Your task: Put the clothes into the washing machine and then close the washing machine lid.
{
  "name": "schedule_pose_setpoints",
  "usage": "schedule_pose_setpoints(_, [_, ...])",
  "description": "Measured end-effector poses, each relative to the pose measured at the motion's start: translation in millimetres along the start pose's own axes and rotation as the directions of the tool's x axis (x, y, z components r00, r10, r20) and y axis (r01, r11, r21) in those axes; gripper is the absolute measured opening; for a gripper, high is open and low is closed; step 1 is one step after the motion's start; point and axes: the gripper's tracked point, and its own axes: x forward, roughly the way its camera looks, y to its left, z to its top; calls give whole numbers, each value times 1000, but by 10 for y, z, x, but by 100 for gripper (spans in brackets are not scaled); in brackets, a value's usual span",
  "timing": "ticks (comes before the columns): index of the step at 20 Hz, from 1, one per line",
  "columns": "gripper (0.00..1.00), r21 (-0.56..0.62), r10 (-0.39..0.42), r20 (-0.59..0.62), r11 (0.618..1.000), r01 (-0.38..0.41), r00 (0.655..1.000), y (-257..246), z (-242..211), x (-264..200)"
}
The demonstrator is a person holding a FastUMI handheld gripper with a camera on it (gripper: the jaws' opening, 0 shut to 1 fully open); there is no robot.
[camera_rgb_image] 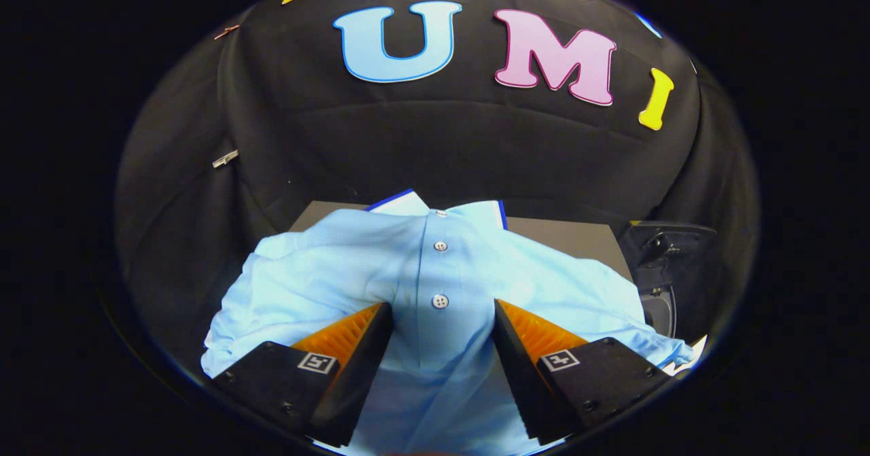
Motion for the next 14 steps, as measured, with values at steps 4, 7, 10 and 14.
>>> schedule_pose_setpoints(4, [23,8,-7,-17,1000,8,1000,-129,-12,4])
schedule_pose_setpoints(7, [19,-34,-84,-53,996,82,995,-101,-19,-48])
schedule_pose_setpoints(10, [19,-48,-125,-35,991,123,992,-73,-53,-49])
schedule_pose_setpoints(14, [10,-21,-129,-56,992,128,990,-89,-88,-132])
